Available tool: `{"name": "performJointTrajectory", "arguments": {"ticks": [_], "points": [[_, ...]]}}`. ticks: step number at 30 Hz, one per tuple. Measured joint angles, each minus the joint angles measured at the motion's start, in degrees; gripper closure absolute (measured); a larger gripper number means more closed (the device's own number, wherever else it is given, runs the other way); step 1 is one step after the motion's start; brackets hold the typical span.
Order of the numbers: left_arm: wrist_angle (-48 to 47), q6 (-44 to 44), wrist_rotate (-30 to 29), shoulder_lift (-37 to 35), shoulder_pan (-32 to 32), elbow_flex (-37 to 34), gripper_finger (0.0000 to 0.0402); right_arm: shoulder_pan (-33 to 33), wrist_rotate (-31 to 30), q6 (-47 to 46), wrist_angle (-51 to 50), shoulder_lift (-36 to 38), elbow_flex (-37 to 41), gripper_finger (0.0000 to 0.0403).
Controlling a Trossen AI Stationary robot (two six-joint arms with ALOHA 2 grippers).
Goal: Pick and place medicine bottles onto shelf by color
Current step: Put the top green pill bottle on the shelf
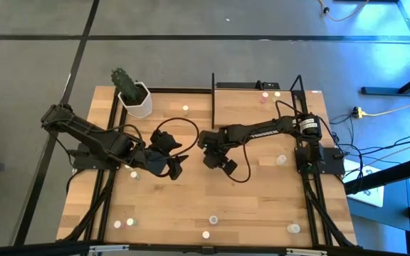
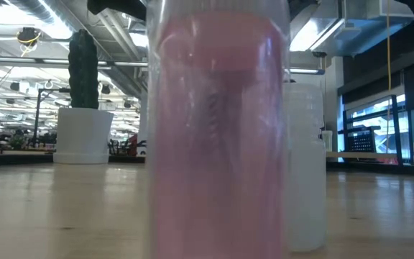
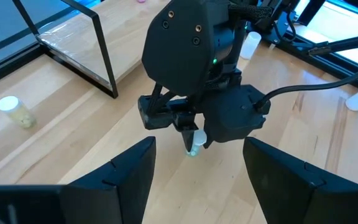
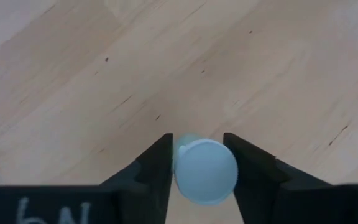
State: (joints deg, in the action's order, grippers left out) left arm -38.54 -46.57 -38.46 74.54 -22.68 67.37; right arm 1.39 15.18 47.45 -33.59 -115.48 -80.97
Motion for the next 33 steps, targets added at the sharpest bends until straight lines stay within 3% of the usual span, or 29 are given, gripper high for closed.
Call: {"name": "performJointTrajectory", "arguments": {"ticks": [6, 21, 33], "points": [[0.02, 0.0, 0.0, 0.0, 0.0, 0.0, 0.0166, 0.0, -0.02, -2.15, 0.31, 0.0, 0.0, 0.0289], [0.0, 0.11, 0.0, 0.0, 0.0, 0.0, 0.0166, 0.23, 0.08, -11.22, -1.23, 0.05, 0.0, 0.0286], [0.0, 0.14, -0.02, 0.01, 0.04, 0.02, 0.0166, 1.21, 0.07, -16.15, -6.26, 6.79, -0.02, 0.0284]]}}
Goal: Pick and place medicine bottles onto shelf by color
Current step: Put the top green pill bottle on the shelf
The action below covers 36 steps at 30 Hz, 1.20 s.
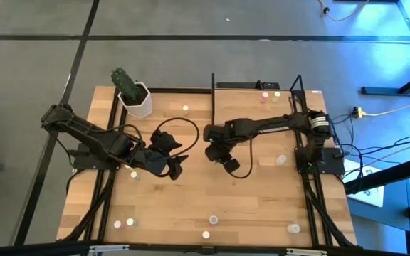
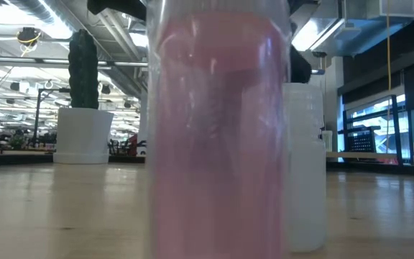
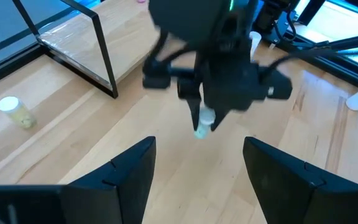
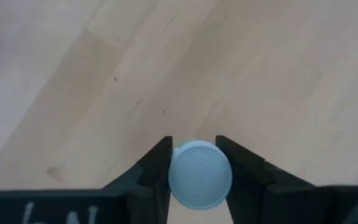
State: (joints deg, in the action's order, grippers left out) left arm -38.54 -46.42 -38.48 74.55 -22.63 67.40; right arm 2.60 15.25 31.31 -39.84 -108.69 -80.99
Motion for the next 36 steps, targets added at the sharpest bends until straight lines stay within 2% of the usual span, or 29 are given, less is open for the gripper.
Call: {"name": "performJointTrajectory", "arguments": {"ticks": [8, 14, 21, 23, 30, 33, 36], "points": [[-0.01, 0.0, -0.96, -0.01, 0.0, 0.0, 0.0166, 4.35, -0.61, -11.44, -3.72, 8.01, 0.0, 0.0284], [0.03, 0.01, -3.65, -0.01, 0.0, 0.0, 0.0166, 8.94, -6.85, -21.73, -7.05, 13.8, -0.02, 0.0284], [1.12, -0.1, -4.21, -0.01, 0.0, 0.0, 0.0166, 15.51, -12.56, -28.99, -9.06, 19.44, -0.02, 0.0284], [1.89, -0.02, -5.51, -0.01, 0.01, 0.0, 0.0166, 18.08, -14.26, -31.73, -9.29, 20.05, -0.02, 0.0284], [2.27, -0.31, -14.9, 0.02, 1.65, 0.0, 0.0166, 27.14, -14.32, -38.77, -11.3, 19.85, -0.02, 0.0284], [2.19, 2.11, -15.29, 0.02, 3.15, 0.0, 0.0166, 29.86, -14.53, -40.19, -11.17, 19.32, -0.02, 0.0284], [2.16, 2.61, -14.93, 0.02, 4.56, -0.02, 0.0166, 31.64, -18.03, -40.04, -11.01, 17.89, -0.02, 0.0284]]}}
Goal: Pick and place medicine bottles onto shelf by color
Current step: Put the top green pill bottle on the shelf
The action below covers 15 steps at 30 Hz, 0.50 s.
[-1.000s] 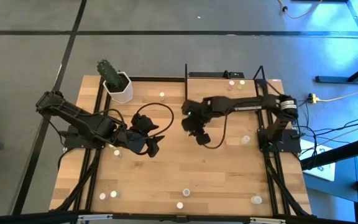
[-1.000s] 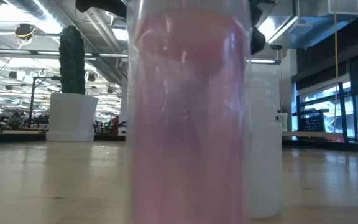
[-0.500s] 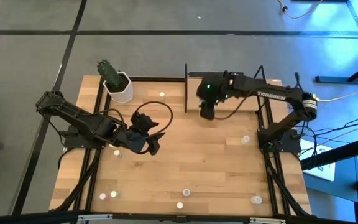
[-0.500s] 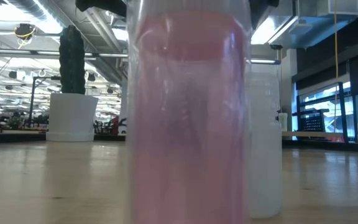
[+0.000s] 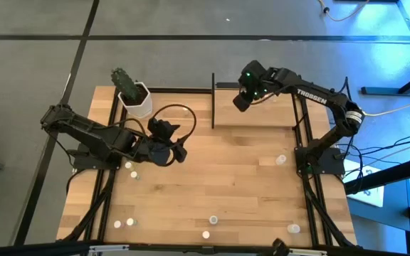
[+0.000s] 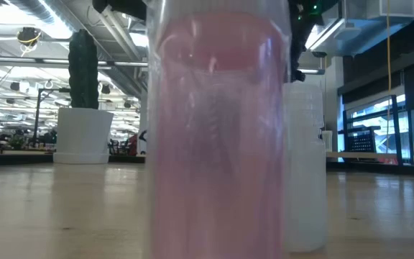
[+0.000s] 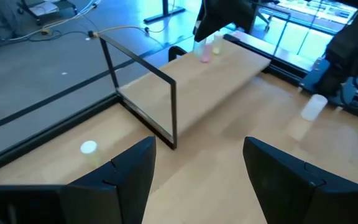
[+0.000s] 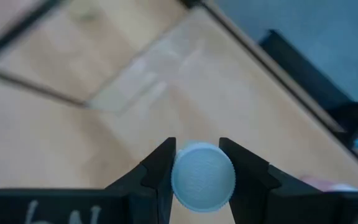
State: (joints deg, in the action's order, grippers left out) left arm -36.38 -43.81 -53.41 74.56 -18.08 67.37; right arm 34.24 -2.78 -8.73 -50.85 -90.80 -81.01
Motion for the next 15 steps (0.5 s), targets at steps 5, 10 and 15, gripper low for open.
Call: {"name": "performJointTrajectory", "arguments": {"ticks": [5, 10, 15], "points": [[-0.02, 0.34, 0.37, 0.0, 0.97, 0.02, 0.0166, 1.91, -3.89, 3.24, 1.86, -3.75, 0.0, 0.0284], [-0.02, 0.73, 0.53, 0.0, 0.97, 0.02, 0.0166, 4.14, -1.55, 8.93, 3.82, -7.89, 0.03, 0.0284], [-0.04, 0.74, 0.55, 0.0, 0.86, 0.01, 0.0166, 7.28, 0.32, 7.86, 4.31, -10.62, 0.04, 0.0284]]}}
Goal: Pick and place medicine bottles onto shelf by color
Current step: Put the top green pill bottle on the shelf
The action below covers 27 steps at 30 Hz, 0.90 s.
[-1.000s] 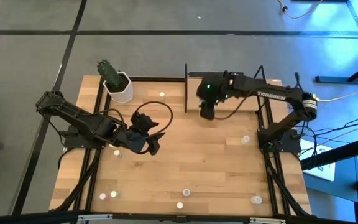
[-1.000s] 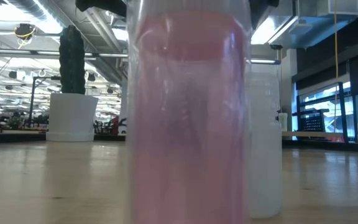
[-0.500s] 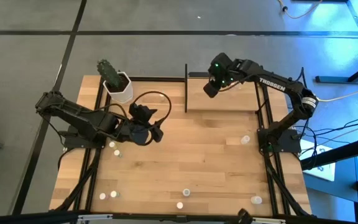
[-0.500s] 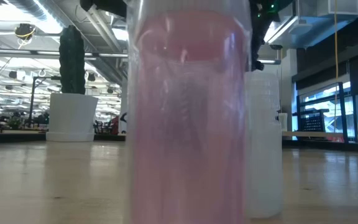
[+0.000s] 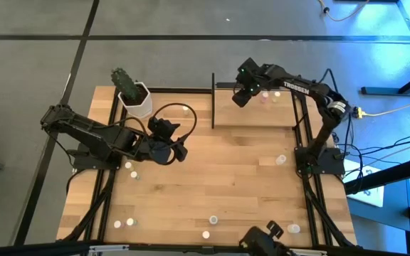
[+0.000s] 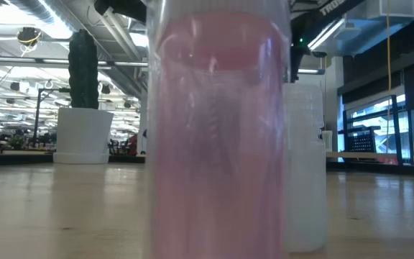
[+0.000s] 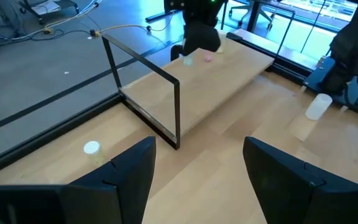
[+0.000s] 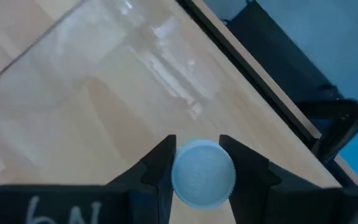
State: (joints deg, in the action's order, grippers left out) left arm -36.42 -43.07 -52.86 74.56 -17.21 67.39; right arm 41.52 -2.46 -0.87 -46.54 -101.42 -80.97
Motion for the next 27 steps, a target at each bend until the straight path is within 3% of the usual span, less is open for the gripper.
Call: {"name": "performJointTrajectory", "arguments": {"ticks": [18, 27], "points": [[0.0, 0.0, 0.02, 0.0, 0.0, -0.01, 0.0166, 1.87, 0.63, 13.4, 1.72, -2.57, 0.01, 0.0284], [0.02, -0.02, 0.02, 0.0, 0.0, -0.01, 0.0166, 2.24, 0.67, 20.59, 4.25, -2.55, 4.26, 0.0286]]}}
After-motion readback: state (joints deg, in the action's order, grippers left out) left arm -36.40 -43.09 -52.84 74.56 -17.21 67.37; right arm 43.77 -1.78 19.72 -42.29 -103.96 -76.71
